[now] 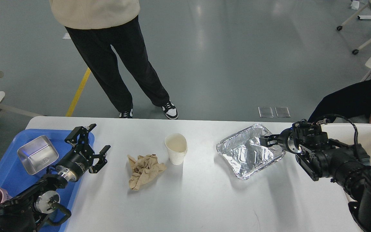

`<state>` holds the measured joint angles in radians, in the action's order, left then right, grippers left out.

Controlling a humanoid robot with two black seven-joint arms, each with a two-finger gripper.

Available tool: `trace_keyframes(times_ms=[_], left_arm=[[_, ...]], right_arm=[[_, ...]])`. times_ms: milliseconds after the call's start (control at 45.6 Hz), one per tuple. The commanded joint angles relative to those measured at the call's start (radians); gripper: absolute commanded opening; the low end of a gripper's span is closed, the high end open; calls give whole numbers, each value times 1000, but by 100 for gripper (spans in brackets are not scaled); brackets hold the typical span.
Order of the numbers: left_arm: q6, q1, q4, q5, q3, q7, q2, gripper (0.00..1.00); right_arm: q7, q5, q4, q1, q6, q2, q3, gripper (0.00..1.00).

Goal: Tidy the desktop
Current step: 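Reach the right gripper to the edge of the foil tray, then grasp the foil tray edge with the right gripper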

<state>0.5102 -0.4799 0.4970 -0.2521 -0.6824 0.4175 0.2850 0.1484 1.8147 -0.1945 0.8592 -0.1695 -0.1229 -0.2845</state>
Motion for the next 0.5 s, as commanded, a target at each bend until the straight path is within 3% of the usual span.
trace_keyframes(times_ms=[0,132,329,483], left_arm=[[-1,-5,24,4,-3,-2,26,99],[-4,-3,81,7,-3,-3,59,99],[-9,-3,97,7,-6,1,66,99],[-7,0,97,8,-6,3,68,99]], right_arm=[[0,0,3,-5,2,5,5,82],[0,0,3,-20,4,9,5,77],[0,0,6,-28,7,16,5,51],[2,0,18,-28,16,26,10,37]])
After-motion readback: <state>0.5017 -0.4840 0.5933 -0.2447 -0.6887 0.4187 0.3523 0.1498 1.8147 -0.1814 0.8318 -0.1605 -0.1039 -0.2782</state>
